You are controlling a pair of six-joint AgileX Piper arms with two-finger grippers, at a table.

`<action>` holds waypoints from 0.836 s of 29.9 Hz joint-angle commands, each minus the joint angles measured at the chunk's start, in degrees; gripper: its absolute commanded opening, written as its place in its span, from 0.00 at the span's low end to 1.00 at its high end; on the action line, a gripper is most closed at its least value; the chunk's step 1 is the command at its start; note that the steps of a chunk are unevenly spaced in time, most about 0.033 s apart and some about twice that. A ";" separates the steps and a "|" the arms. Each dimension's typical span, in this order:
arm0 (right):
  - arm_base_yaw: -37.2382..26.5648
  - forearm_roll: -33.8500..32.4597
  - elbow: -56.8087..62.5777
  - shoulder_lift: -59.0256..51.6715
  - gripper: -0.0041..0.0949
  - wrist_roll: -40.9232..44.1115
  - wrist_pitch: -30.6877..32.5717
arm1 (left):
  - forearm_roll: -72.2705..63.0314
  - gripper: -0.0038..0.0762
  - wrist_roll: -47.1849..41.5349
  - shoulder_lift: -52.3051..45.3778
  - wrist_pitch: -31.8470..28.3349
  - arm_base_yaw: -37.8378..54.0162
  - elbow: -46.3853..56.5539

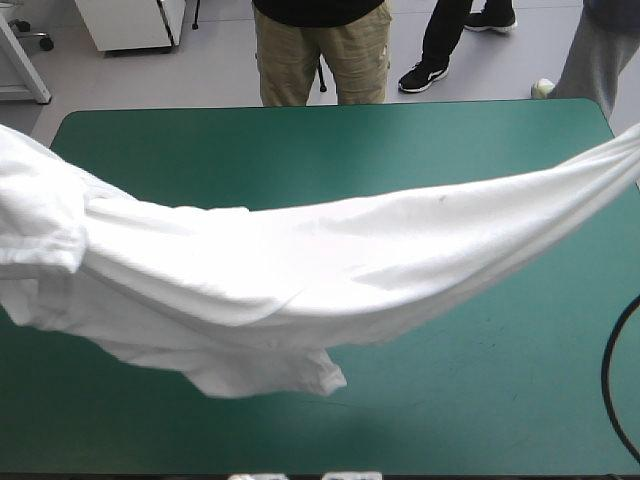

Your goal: Fold the cloth

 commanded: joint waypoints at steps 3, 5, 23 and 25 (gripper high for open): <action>-0.37 3.00 7.68 3.82 0.04 0.34 -2.17 | 0.27 0.04 -0.25 1.42 -2.97 -0.19 15.06; -0.37 4.88 12.21 5.75 0.04 0.34 -2.98 | 0.27 0.04 -0.25 2.13 -3.51 -0.19 22.54; -5.86 3.55 24.42 41.14 0.04 1.62 -34.56 | -0.90 0.04 -6.63 30.01 -35.03 -0.19 44.32; -7.27 3.55 22.45 44.64 0.04 1.62 -35.96 | -0.90 0.04 -6.63 32.95 -36.65 -0.19 42.76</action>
